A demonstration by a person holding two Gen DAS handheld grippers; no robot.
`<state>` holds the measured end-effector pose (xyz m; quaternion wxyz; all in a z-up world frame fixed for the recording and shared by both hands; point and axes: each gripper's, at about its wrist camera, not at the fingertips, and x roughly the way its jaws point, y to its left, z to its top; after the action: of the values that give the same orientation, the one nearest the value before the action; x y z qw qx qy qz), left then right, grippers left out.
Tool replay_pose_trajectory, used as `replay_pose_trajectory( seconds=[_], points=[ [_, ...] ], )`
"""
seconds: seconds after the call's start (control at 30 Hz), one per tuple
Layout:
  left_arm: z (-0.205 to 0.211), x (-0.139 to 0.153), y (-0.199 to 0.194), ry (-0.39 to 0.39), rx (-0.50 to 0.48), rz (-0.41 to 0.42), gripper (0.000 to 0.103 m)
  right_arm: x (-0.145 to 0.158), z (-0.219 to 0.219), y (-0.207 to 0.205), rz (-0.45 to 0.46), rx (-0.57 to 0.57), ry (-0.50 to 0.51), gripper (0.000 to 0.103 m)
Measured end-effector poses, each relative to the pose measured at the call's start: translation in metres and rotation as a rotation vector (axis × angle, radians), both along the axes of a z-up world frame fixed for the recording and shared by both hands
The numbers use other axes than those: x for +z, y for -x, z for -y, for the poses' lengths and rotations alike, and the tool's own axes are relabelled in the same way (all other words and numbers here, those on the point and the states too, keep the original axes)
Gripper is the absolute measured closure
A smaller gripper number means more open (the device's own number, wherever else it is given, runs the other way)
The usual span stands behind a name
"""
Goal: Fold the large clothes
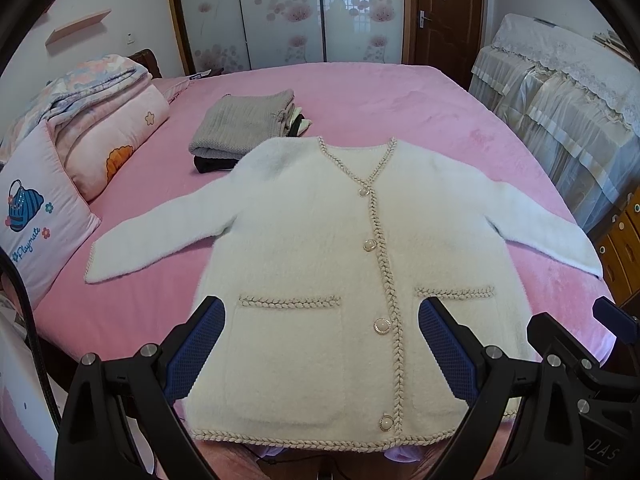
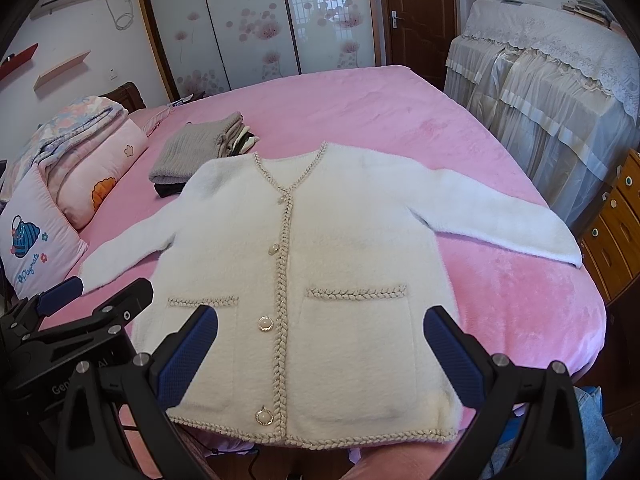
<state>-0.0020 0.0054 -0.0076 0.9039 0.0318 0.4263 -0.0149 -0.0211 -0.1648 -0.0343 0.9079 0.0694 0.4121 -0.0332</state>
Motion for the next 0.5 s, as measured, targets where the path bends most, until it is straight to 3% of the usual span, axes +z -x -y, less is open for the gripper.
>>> replay_pose_trajectory(
  seconds=[0.5],
  points=[
    [0.0015,0.0002,-0.0007,-0.013,0.014,0.004,0.006,-0.0057,-0.0025,0.0029,0.003,-0.001,-0.01,0.0]
  ],
)
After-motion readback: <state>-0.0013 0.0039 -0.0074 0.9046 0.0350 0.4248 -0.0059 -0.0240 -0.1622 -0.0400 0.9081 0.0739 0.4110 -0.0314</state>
